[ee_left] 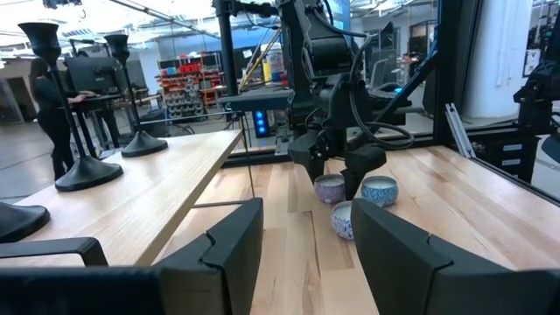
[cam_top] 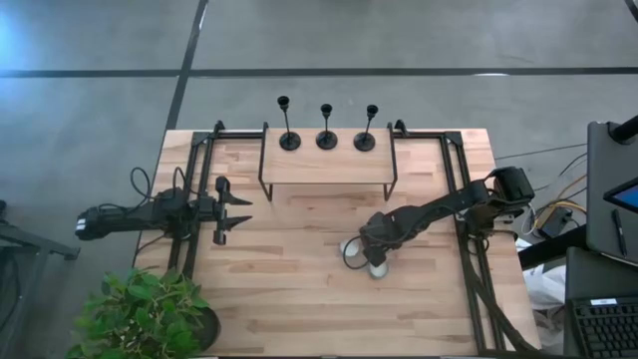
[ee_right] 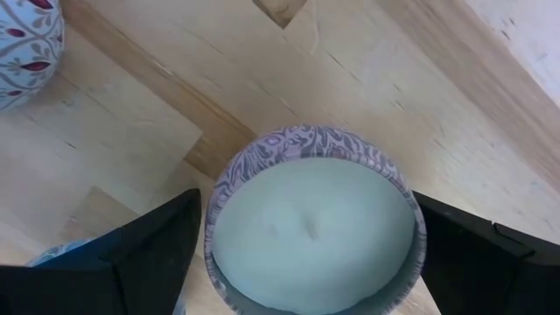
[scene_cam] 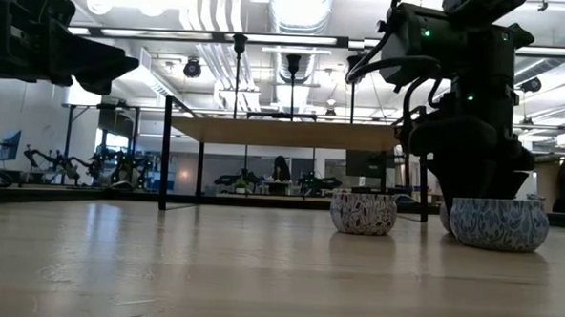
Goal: Pick & Place candle stick holders
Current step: Put the pink scented candle on the shelf
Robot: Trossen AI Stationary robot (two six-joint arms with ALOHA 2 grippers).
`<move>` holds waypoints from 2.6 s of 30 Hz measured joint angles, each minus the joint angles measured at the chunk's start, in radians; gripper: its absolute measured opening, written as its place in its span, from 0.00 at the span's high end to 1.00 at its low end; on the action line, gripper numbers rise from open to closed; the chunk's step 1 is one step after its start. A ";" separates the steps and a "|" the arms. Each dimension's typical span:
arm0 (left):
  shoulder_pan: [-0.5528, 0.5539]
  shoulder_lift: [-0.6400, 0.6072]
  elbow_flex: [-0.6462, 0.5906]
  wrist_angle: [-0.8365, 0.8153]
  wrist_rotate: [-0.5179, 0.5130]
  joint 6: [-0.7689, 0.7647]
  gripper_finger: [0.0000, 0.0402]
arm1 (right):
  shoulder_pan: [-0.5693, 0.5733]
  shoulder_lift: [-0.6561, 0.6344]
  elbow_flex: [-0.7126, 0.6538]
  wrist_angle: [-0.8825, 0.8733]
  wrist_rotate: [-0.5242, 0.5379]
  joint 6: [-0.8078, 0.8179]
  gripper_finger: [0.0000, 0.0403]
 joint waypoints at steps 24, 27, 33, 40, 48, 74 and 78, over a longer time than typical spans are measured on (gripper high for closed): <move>0.000 0.000 0.000 0.001 0.000 0.000 0.55 | 0.000 -0.001 0.000 -0.008 -0.007 -0.001 0.28; 0.000 0.000 0.000 0.001 0.000 0.000 0.55 | 0.000 -0.006 -0.001 -0.010 -0.007 -0.001 0.28; 0.000 0.000 0.000 0.001 0.000 0.000 0.55 | 0.000 -0.029 -0.003 -0.020 -0.004 -0.004 0.28; 0.000 0.000 0.000 -0.004 0.000 0.000 0.55 | 0.000 -0.072 -0.003 -0.025 -0.011 -0.004 0.28; 0.000 0.000 0.000 -0.011 0.000 0.000 0.55 | -0.017 -0.158 0.003 -0.040 -0.028 0.004 0.28; 0.000 0.000 0.000 -0.013 0.000 0.000 0.55 | -0.260 -0.148 0.504 -0.409 0.005 -0.417 0.28; 0.000 0.000 0.000 -0.013 0.000 0.000 0.55 | -0.290 -0.138 0.550 -0.405 -0.002 -0.469 0.28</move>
